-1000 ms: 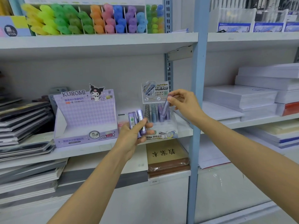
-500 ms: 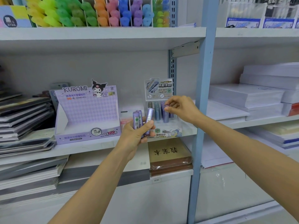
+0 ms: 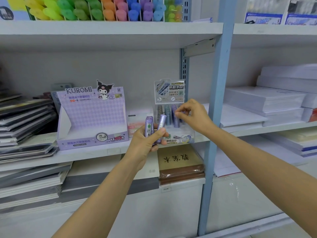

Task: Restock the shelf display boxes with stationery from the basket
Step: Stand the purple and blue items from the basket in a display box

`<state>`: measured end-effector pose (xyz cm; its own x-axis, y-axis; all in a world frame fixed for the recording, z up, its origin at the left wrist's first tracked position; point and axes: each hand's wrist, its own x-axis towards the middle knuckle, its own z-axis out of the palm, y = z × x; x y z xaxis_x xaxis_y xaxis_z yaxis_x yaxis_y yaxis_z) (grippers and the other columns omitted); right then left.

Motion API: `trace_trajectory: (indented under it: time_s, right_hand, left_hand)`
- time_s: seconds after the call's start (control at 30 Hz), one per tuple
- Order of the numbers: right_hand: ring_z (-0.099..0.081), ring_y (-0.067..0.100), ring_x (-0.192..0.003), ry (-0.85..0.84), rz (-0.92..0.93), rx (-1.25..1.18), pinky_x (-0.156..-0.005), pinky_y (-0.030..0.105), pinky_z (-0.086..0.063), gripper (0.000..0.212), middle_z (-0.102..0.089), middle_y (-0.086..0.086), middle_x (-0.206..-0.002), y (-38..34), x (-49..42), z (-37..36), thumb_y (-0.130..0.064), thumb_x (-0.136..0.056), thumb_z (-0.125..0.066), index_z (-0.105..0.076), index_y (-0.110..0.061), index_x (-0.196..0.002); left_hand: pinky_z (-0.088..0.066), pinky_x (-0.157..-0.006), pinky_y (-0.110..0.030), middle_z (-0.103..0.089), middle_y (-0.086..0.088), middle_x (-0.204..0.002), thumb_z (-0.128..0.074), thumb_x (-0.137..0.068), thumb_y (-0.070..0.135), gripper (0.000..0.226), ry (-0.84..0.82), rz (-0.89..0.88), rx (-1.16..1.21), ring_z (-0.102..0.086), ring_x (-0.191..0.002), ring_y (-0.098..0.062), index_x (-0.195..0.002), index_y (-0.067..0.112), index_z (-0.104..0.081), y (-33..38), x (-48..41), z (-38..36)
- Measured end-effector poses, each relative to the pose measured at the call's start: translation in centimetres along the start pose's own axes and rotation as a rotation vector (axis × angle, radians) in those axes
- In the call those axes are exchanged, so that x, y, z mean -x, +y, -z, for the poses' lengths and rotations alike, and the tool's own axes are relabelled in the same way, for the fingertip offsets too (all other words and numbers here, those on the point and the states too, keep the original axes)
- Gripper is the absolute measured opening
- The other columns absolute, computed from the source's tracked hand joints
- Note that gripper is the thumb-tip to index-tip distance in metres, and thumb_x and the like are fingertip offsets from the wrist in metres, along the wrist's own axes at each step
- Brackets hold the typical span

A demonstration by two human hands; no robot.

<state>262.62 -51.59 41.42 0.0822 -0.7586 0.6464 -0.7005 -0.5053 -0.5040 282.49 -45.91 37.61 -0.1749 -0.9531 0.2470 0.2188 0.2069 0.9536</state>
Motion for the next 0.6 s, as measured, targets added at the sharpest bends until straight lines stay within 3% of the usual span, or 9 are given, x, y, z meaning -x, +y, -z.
trace_trajectory:
  time_s: [0.07,0.17,0.23,0.3,0.43,0.5,0.6]
  right_hand:
    - [-0.06,0.018,-0.079,0.001,-0.016,-0.146,-0.068,0.026,-0.048,0.013,-0.062,0.004,-0.099,-0.5,0.2,0.4,-0.019,-0.09,-0.066,-0.07,-0.013,-0.101]
    - [-0.067,0.014,-0.081,-0.173,-0.064,-0.616,-0.064,0.024,-0.053,0.025,-0.066,0.007,-0.112,-1.5,1.1,1.0,-0.02,-0.094,-0.061,-0.064,-0.017,-0.119]
    - [-0.067,0.014,-0.087,-0.321,-0.044,-0.705,-0.072,0.027,-0.054,0.028,-0.067,0.006,-0.117,-1.9,1.5,1.2,-0.021,-0.093,-0.062,-0.064,-0.02,-0.12]
    - [-0.066,0.013,-0.087,-0.41,0.009,-0.683,-0.076,0.025,-0.054,0.022,-0.071,0.005,-0.106,-2.0,1.7,1.2,-0.016,-0.091,-0.064,-0.069,-0.017,-0.113]
    - [-0.067,0.016,-0.081,-0.248,-0.075,-0.874,-0.073,0.022,-0.056,0.014,-0.073,0.005,-0.09,-1.8,1.7,1.3,-0.007,-0.087,-0.066,-0.071,-0.007,-0.1]
    - [-0.068,0.017,-0.077,-0.135,-0.156,-0.958,-0.073,0.023,-0.057,0.015,-0.073,0.006,-0.087,-1.6,1.8,1.2,-0.011,-0.083,-0.069,-0.07,-0.005,-0.097]
    - [-0.069,0.02,-0.08,-0.106,-0.233,-1.012,-0.076,0.025,-0.058,0.025,-0.073,0.006,-0.086,-1.6,2.3,1.0,-0.02,-0.075,-0.073,-0.068,-0.005,-0.094]
  left_hand:
    - [-0.039,-0.044,-0.015,-0.075,-0.007,-0.083,-0.068,-0.087,0.02,0.02,-0.012,0.001,-0.006,-0.065,-0.063,-0.012,-0.104,0.013,-0.059,-0.1,-0.1,0.0]
    - [-0.039,-0.044,-0.015,-0.075,-0.009,-0.086,-0.067,-0.088,0.022,0.026,-0.04,0.002,-0.016,-0.065,-0.063,-0.012,-0.109,0.009,-0.059,-0.1,-0.1,-0.3]
    - [-0.039,-0.044,-0.015,-0.075,-0.009,-0.089,-0.066,-0.088,0.027,0.032,-0.057,-0.003,-0.059,-0.066,-0.063,-0.011,-0.114,0.008,-0.06,0.0,0.0,-0.7]
    - [-0.04,-0.045,-0.015,-0.075,-0.008,-0.091,-0.064,-0.09,0.033,0.032,-0.078,-0.011,-0.123,-0.066,-0.063,-0.011,-0.114,0.012,-0.063,0.2,0.2,-1.0]
    - [-0.037,-0.042,-0.016,-0.071,-0.006,-0.077,-0.057,-0.093,0.038,0.028,-0.014,-0.026,-0.101,-0.055,-0.05,-0.009,-0.099,0.012,-0.066,0.9,0.7,-1.1]
    - [-0.031,-0.041,-0.017,-0.055,-0.001,-0.063,-0.063,-0.088,0.04,0.029,0.045,-0.058,-0.056,-0.04,-0.045,-0.009,-0.088,0.011,-0.062,1.3,1.0,-1.1]
    - [-0.027,-0.041,-0.017,-0.04,0.007,-0.055,-0.072,-0.082,0.031,0.019,0.088,-0.139,-0.037,-0.028,-0.046,-0.009,-0.088,0.015,-0.064,1.7,1.3,-1.4]
